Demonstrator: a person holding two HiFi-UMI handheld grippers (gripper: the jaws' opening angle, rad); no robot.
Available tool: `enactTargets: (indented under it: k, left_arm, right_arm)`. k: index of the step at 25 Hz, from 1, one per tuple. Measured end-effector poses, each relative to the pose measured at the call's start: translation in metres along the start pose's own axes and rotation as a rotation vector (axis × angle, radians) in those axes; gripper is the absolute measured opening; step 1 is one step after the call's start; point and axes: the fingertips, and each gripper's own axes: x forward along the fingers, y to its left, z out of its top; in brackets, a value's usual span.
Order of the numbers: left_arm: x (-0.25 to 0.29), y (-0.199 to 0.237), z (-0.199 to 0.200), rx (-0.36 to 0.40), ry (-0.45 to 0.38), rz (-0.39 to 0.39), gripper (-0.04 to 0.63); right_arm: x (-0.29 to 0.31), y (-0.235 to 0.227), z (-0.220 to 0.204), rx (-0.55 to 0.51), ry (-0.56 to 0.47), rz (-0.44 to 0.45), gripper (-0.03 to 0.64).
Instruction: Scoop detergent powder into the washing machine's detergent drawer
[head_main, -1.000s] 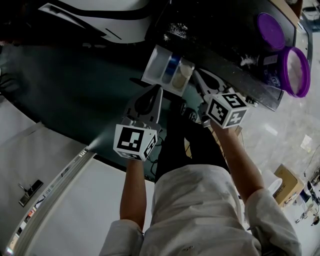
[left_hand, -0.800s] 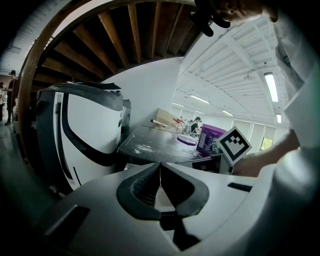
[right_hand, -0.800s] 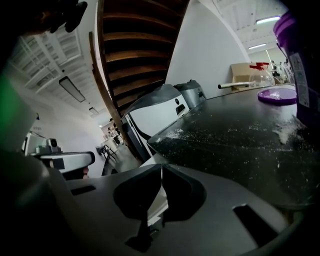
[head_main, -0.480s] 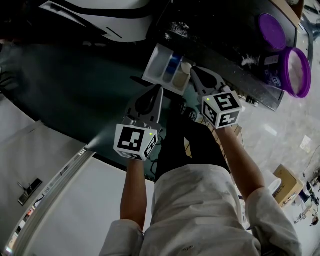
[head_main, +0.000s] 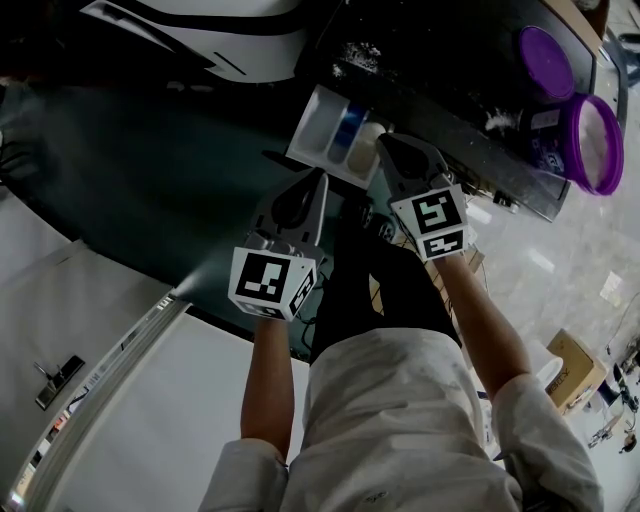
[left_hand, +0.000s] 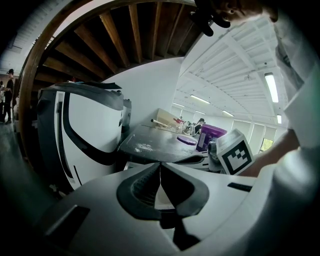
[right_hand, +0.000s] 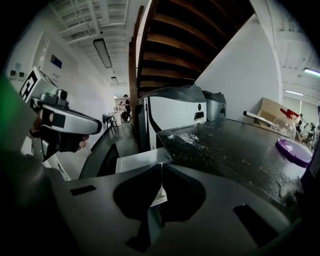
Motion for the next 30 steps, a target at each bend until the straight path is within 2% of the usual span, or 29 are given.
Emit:
enactTargets:
  k: [6, 17, 24, 30]
  left_arm:
    - [-0.001, 0.001, 0.0, -0.002, -0.003, 0.002, 0.02]
    - [-0.003, -0.001, -0.001, -0.003, -0.006, 0.008, 0.02]
    - [-0.006, -0.003, -0.002, -0.006, -0.006, 0.01, 0.02]
    - [-0.006, -0.003, -0.001, -0.003, -0.007, 0.007, 0.02]
  right_arm:
    - [0.0, 0.003, 0.002, -0.099, 0.005, -0.007, 0.009]
    - [-0.002, 0.008, 0.003, -0.199, 0.003, -0.013, 0.009]
    - [-0.002, 0.015, -0.001, -0.404, 0.022, -0.025, 0.009]
    - [-0.003, 0.015, -0.002, -0.421, 0.023, -0.022, 0.009]
